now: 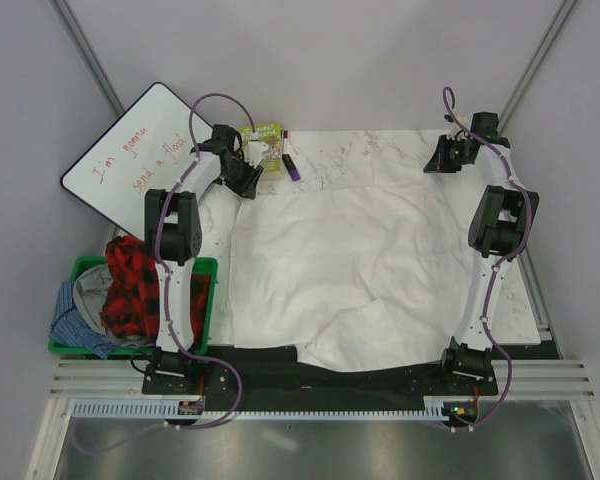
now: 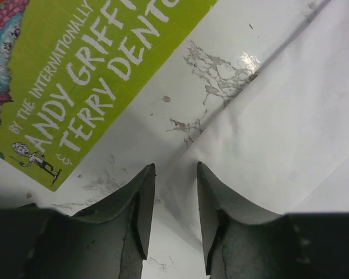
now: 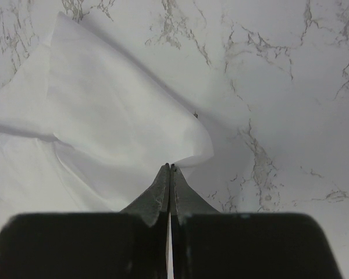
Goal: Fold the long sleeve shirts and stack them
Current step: Fold the shirt
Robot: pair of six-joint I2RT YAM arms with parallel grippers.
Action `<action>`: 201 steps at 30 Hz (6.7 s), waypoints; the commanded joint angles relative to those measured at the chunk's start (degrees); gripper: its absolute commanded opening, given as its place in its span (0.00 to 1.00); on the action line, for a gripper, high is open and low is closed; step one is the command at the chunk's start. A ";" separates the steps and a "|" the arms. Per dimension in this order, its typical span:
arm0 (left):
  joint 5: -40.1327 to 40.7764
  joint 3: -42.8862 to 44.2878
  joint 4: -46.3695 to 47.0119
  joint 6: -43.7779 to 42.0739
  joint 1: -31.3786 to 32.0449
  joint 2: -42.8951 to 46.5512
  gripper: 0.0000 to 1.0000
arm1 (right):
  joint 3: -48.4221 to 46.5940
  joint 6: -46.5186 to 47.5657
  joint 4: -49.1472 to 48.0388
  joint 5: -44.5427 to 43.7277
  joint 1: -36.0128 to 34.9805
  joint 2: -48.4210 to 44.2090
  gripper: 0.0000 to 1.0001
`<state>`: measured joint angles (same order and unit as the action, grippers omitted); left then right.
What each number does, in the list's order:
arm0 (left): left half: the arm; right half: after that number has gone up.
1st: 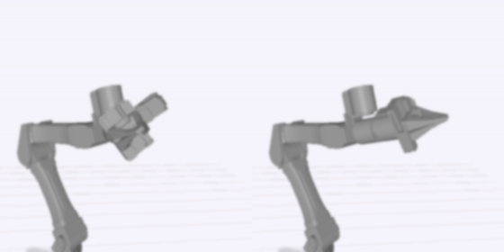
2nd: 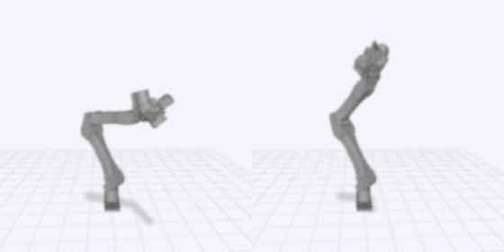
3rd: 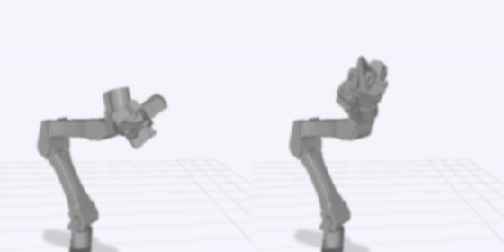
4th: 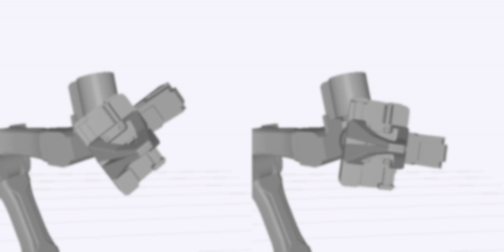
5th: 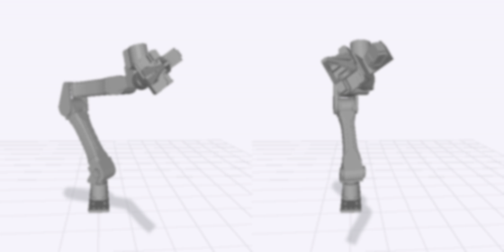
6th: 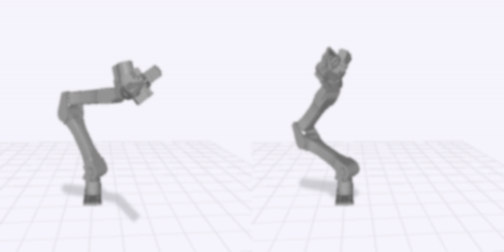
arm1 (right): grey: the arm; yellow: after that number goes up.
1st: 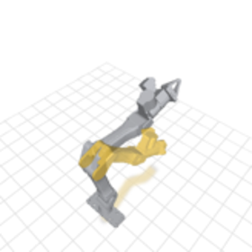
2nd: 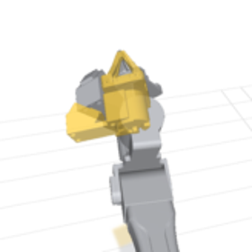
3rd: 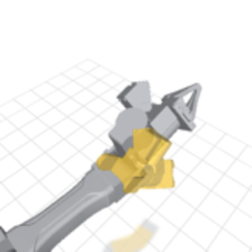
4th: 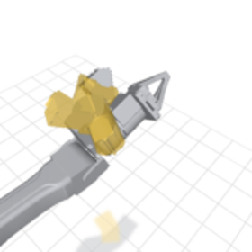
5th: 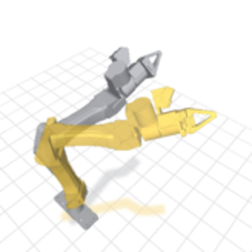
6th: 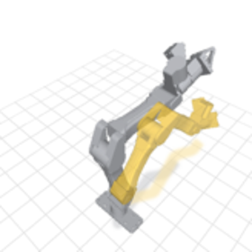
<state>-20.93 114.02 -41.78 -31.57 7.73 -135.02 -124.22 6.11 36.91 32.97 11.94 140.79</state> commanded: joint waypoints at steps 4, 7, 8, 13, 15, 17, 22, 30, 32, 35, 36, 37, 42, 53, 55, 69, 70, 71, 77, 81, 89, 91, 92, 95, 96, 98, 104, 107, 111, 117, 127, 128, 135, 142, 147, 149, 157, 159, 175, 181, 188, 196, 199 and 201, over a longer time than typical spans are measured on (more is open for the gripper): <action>0.36 1.12 -1.02 -3.93 -0.08 -1.74 0.35 | -1.63 0.84 -1.05 0.78 -0.17 -1.84 0.00; 0.01 1.56 -0.94 -4.20 0.10 -1.65 0.20 | -3.30 0.49 -1.05 0.69 -0.08 -0.87 0.00; -0.69 1.65 -0.94 -4.03 0.10 -1.39 0.13 | -3.83 0.31 -1.05 0.69 -0.17 -0.61 0.00; -1.75 4.01 -0.94 -2.44 0.10 0.63 0.02 | -8.21 -2.93 -1.92 1.83 -0.08 -0.60 0.00; -1.92 4.37 -0.93 -2.44 0.10 1.86 0.02 | -8.58 -3.47 -2.10 2.53 0.01 -1.48 0.00; -2.36 3.85 -0.94 -3.05 0.10 3.88 0.02 | -7.18 -2.69 -2.28 2.71 -0.08 -3.50 0.00; -3.68 -1.85 -0.50 -5.60 0.09 9.33 0.02 | 0.45 1.00 -1.92 2.27 0.36 -8.68 0.00; -3.95 -15.47 2.49 -9.91 0.10 20.75 0.02 | 7.59 5.93 1.59 3.50 2.03 -14.31 0.00; -4.12 -17.68 2.67 -11.31 0.09 22.43 0.02 | 10.04 7.77 2.99 3.94 2.29 -16.16 0.00; -4.38 -23.64 3.63 -12.54 0.10 26.46 0.02 | 14.17 10.06 4.58 4.91 2.47 -19.49 0.00; -4.47 -24.80 4.07 -12.90 0.10 27.26 0.02 | 15.05 11.02 4.84 5.00 2.47 -20.20 0.00; -4.65 -25.94 5.12 -12.81 0.10 28.05 0.02 | 15.93 11.46 5.28 5.00 2.56 -20.90 0.00; -6.23 -31.92 6.18 -13.43 0.09 33.23 0.02 | 21.38 14.63 7.82 4.82 3.00 -25.47 0.00; -5.53 -39.92 6.80 -16.06 0.45 39.57 0.02 | 31.05 21.66 11.43 2.63 4.31 -32.94 0.00; -5.44 -41.58 6.80 -16.85 0.62 40.62 0.02 | 31.85 22.71 12.57 2.36 4.58 -33.30 0.00; -0.17 -53.01 9.87 -21.87 4.93 42.65 0.27 | 40.46 29.92 16.71 0.87 5.11 -33.57 0.00; 0.97 -53.11 9.88 -21.87 5.19 42.30 0.35 | 40.46 30.27 17.49 0.69 5.11 -32.96 0.00; 1.41 -53.02 9.79 -21.78 5.37 41.86 0.39 | 40.03 31.06 18.63 0.60 5.02 -32.17 0.01; 2.21 -48.55 6.45 -20.29 4.49 43.87 0.49 | 33.89 35.99 27.69 1.66 5.98 -31.02 0.33; 1.68 -43.71 6.10 -15.55 4.49 43.19 0.57 | 25.63 33.53 28.40 2.36 7.13 -28.57 0.38; 2.12 -40.09 3.90 -12.64 5.54 35.36 0.54 | 25.78 27.04 24.63 1.14 4.58 -23.81 0.38; 3.34 -41.32 3.55 -13.25 6.16 34.57 0.50 | 28.24 26.41 22.09 -0.18 3.79 -23.63 0.36; 3.78 -42.64 3.55 -13.34 6.25 34.04 0.48 | 29.03 26.32 21.63 -1.23 3.70 -23.37 0.36; 5.19 -45.62 3.46 -13.34 6.16 33.07 0.41 | 32.63 26.23 20.67 -3.25 3.35 -22.32 0.33; 5.37 -46.33 3.55 -13.25 6.25 32.98 0.39 | 33.51 25.97 20.14 -3.96 3.26 -22.23 0.31; 6.25 -48.09 3.90 -12.99 6.60 32.02 0.38 | 35.97 25.45 17.86 -6.41 3.26 -21.88 0.29; 8.53 -47.93 6.96 -10.44 7.56 29.12 0.34 | 36.26 24.13 14.07 -11.79 3.70 -18.55 0.20; 9.41 -44.08 7.24 -7.98 8.53 25.52 0.31 | 32.57 23.77 14.51 -12.32 4.40 -16.96 0.20; 7.67 -43.00 5.32 -8.85 9.85 26.64 0.31 | 28.70 29.30 20.99 -8.81 4.58 -19.58 0.29; 0.28 -40.46 3.64 -8.60 9.50 34.38 0.50 | 16.66 25.39 26.49 7.27 3.18 -23.11 0.53; -7.46 -35.70 4.07 -1.74 9.50 37.02 0.75 | 6.72 4.71 1.51 -1.85 -8.34 -12.84 0.76; -7.63 -35.88 3.99 -1.65 9.41 37.46 0.75 | 5.32 4.35 0.98 -2.73 -9.47 -10.91 0.78; -6.76 -38.25 4.25 -1.91 9.24 39.31 0.78 | 3.99 2.77 -4.56 -5.90 -11.59 -5.71 0.90; -6.67 -40.63 5.04 -1.65 8.18 40.01 0.99 | 2.41 3.29 -5.00 -6.69 -14.84 -1.49 0.84; -5.62 -39.49 5.04 -0.77 7.48 39.66 0.99 | 0.47 4.34 -3.43 -4.41 -14.93 -2.62 0.20; -5.61 -38.87 5.30 0.54 7.13 39.57 0.99 | 1.96 4.96 -2.89 -2.75 -14.76 -7.18 0.00; -6.76 -38.34 5.66 3.09 6.60 41.42 0.99 | 26.35 16.27 2.46 6.31 -15.02 -33.70 0.00; -6.85 -38.60 5.74 3.18 6.60 41.85 0.99 | 32.08 20.15 6.32 6.93 -15.02 -39.59 0.00; -8.07 -40.54 5.22 2.66 6.69 41.94 0.99 | 42.96 38.40 27.52 7.88 -12.12 -44.13 0.73; -7.81 -40.72 5.22 2.83 6.69 42.03 0.99 | 31.24 18.99 17.61 6.60 -10.88 -32.70 0.73; -9.74 -40.01 5.22 4.59 6.60 42.21 0.99 | 26.23 10.16 11.79 4.03 -11.59 -23.73 0.66; -9.57 -39.66 5.57 5.38 6.60 41.94 0.99 | 27.55 4.97 5.55 2.80 -14.67 -18.72 0.60; -9.31 -39.57 5.57 5.38 6.60 41.95 0.99 | 27.46 3.04 3.89 1.84 -14.85 -17.05 0.59; -9.13 -39.49 5.66 5.64 6.69 42.12 0.99 | 27.54 2.42 3.26 0.18 -15.02 -16.34 0.59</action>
<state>-28.91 73.43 -37.54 -27.90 14.48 -94.48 -95.44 12.08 43.86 35.55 -3.01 122.87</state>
